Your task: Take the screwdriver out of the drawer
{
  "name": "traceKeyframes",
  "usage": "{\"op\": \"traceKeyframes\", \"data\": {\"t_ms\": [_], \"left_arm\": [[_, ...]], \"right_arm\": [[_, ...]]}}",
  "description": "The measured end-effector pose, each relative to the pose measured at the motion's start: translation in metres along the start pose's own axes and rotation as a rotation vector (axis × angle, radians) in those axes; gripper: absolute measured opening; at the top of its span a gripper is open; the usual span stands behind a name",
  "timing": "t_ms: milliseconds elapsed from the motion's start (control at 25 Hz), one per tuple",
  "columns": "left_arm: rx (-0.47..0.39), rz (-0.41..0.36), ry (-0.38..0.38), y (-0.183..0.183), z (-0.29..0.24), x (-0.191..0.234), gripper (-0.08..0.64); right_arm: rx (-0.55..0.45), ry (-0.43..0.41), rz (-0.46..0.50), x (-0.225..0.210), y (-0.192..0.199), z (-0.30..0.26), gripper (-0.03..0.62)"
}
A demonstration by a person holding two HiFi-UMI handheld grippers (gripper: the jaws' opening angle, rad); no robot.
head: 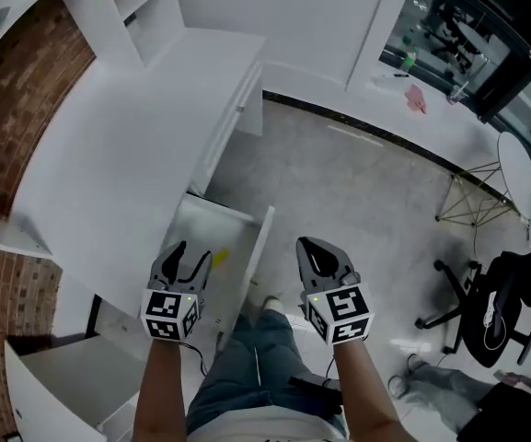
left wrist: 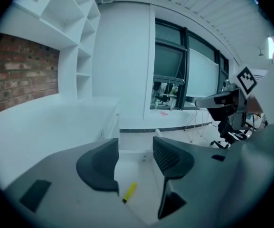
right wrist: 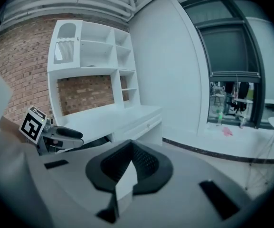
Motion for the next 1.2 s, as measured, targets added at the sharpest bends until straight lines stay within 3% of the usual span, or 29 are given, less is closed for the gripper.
{"op": "traceKeyframes", "data": {"t_ms": [440,840,1040,1120,1200], "left_arm": [[0.321,-0.044,0.133,0.095,-0.085,0.009,0.212],[0.591,-0.157,0.224,0.172,-0.146,0.014,0.204],[0.637,-0.24,0.195,0.187,-0.158,0.016,0.13],[0.636,-0.239,0.179,0.188,-0.158,0.019,0.081],[0.646,-0.218,0.191,0.189,-0.156,0.02,0.078]], "right_arm": [[0.157,0.114,-0.16,-0.005,0.095,-0.031,0.012],[0.243,0.224,-0.327,-0.006,0.177,-0.046,0.012],[0.258,0.263,-0.356,-0.007,0.195,-0.046,0.012],[0.261,0.272,-0.363,-0.007,0.198,-0.044,0.012],[0.268,0.275,-0.365,-0.005,0.2,-0.041,0.012]]}}
Point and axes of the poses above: the fingertips, and each gripper's own axes: z backward along the fingers, x to its left, y out of its underside, the point moved 8 cm from there along z, backward along the fingers, and after that the axes turned 3 degrees about -y, right-handed, at the moved point
